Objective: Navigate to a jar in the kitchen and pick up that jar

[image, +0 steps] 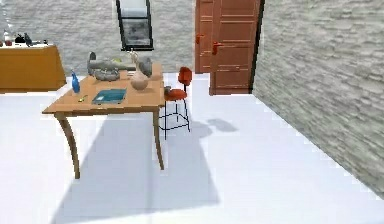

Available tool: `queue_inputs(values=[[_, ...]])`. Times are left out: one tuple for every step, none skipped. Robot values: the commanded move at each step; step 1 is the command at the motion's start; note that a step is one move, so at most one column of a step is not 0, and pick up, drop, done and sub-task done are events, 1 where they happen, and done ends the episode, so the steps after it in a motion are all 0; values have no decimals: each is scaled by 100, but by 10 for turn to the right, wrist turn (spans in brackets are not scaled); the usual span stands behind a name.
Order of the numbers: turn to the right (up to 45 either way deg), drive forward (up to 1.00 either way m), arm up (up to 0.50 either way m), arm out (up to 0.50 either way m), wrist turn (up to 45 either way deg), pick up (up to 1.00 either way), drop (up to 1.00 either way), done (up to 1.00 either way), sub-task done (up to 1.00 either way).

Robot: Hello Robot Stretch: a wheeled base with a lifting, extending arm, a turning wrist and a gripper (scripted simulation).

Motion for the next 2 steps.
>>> queue_inputs(values=[[30,0,0,0,0,0,0,0,0],[0,100,0,0,0,0,0,0,0]])
